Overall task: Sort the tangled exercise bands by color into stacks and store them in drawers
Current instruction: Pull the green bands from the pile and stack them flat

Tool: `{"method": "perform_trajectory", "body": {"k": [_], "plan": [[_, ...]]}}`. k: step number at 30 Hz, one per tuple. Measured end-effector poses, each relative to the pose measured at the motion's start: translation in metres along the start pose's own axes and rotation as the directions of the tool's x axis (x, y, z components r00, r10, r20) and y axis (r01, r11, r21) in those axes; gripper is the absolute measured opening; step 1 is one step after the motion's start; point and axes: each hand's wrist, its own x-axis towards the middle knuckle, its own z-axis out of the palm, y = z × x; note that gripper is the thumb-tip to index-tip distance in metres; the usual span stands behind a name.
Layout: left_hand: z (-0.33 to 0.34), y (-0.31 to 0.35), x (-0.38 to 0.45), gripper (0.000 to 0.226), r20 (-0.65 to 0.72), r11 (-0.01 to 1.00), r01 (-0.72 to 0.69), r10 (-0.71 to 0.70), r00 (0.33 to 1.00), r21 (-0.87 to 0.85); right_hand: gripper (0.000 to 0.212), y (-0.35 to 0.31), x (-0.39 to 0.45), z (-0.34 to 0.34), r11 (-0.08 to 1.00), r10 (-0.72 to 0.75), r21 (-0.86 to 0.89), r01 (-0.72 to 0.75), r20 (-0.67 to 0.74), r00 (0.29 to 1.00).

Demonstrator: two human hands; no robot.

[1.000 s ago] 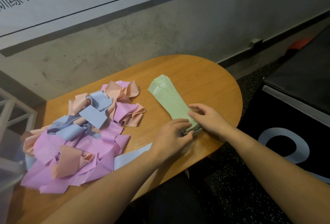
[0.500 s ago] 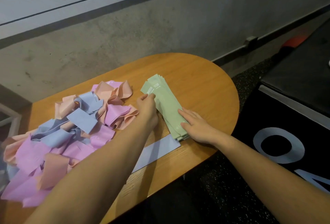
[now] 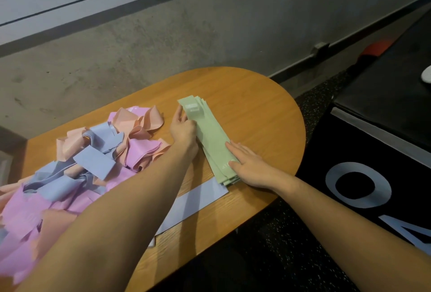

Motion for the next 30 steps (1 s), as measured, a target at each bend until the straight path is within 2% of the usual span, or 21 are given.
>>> {"method": "perform_trajectory", "body": {"k": [3, 5, 9, 13, 17, 19, 23, 26, 30], "plan": [[0.0, -0.005, 0.009, 0.065, 0.009, 0.98, -0.054, 0.053, 0.999, 0.191, 0.058, 0.0, -0.001, 0.0, 1.0, 0.003, 0.006, -0.003, -0.002, 1.0], [0.001, -0.007, 0.013, 0.062, 0.023, 0.955, -0.042, 0.037, 0.999, 0.295, 0.059, 0.0, -0.001, 0.0, 1.0, 0.005, 0.012, -0.005, -0.007, 1.0], [0.005, -0.006, 0.018, 0.059, 0.075, 0.933, -0.018, -0.009, 0.997, 0.359, 0.063, -0.002, -0.001, -0.002, 0.996, 0.001, 0.084, 0.0, -0.018, 1.0], [0.003, -0.013, 0.034, 0.061, 0.071, 0.934, 0.025, -0.053, 0.996, 0.357, 0.061, -0.006, -0.002, -0.003, 0.979, 0.007, 0.204, -0.001, -0.026, 1.0], [0.005, 0.001, 0.016, 0.039, 0.066, 0.977, 0.072, -0.086, 0.994, 0.2, 0.057, -0.015, -0.004, -0.007, 0.915, 0.044, 0.403, -0.011, -0.071, 0.997], [0.0, 0.002, 0.009, 0.045, 0.09, 0.981, 0.091, -0.108, 0.99, 0.17, 0.057, -0.021, -0.005, -0.011, 0.887, 0.055, 0.462, -0.003, -0.1, 0.993], [-0.023, 0.011, -0.001, 0.062, 0.149, 0.99, 0.042, -0.063, 0.987, 0.138, 0.057, -0.034, -0.006, -0.019, 0.933, 0.077, 0.36, 0.003, -0.206, 0.976], [-0.053, 0.033, -0.009, 0.047, 0.155, 0.993, -0.059, 0.043, 0.987, 0.099, 0.051, -0.055, -0.005, -0.022, 0.955, 0.026, 0.292, 0.062, -0.289, 0.957], [-0.109, 0.063, -0.014, 0.024, 0.147, 0.967, -0.197, 0.174, 0.974, 0.16, 0.043, -0.098, 0.005, -0.012, 0.957, -0.077, 0.239, 0.165, -0.342, 0.937]]}}
